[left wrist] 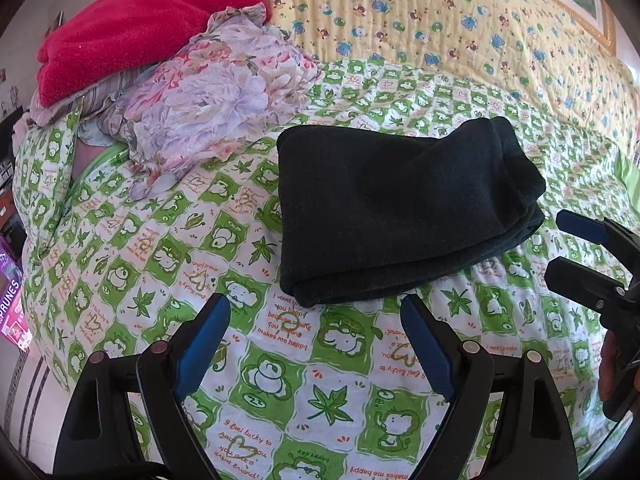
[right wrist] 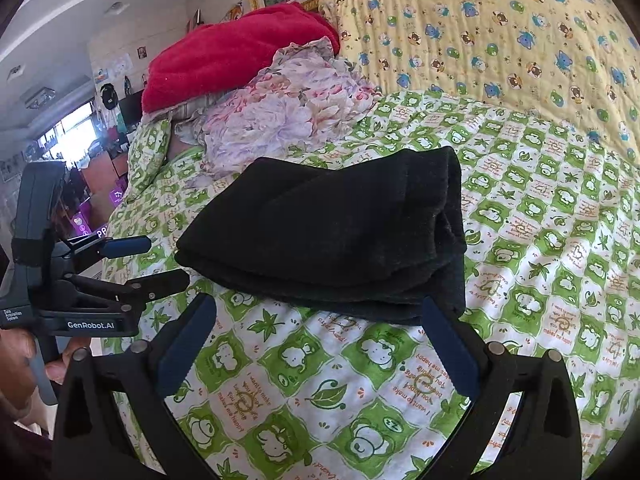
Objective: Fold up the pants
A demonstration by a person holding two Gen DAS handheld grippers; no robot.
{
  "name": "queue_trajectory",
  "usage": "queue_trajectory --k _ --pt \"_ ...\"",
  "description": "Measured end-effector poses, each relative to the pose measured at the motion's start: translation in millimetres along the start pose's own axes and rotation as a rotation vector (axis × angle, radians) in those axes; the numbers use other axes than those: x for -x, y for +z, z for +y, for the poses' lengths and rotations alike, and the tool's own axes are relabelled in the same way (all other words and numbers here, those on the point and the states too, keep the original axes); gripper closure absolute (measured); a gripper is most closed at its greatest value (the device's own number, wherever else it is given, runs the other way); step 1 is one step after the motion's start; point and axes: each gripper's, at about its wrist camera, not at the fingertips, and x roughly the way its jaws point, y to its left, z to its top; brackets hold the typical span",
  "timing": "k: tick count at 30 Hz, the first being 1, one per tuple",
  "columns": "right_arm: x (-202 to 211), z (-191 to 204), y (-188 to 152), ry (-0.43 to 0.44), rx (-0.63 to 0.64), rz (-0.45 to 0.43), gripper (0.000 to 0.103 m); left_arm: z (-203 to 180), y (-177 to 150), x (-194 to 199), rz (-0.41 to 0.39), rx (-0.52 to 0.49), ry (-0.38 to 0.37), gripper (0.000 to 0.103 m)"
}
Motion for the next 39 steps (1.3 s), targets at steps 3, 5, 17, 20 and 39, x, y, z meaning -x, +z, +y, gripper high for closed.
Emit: queue_trajectory --k 3,5,17,20,39 --pt "-1.5 1.0 1.3 0.004 0.003 0.002 0.001 2.6 -0.2 -1.2 0.002 0.007 0.001 0.016" --pt "-2.4 1.1 2.4 0.006 0.004 0.001 0.001 3.5 -0.2 -1.8 0.005 0.010 0.001 0.016" --pt "-7.9 1.8 5.0 0.018 0.005 0.008 0.001 5.1 -0.7 -9.3 0.022 0.008 0.012 0.016" --pt "-8.8 3.0 5.0 0.019 0.006 0.010 0.001 5.2 -1.3 -9.5 0.023 0.010 0.011 0.016" --pt "-11.8 3.6 6.1 0.025 0.008 0.012 0.001 7.3 -1.4 -13.5 0.031 0.006 0.009 0.016"
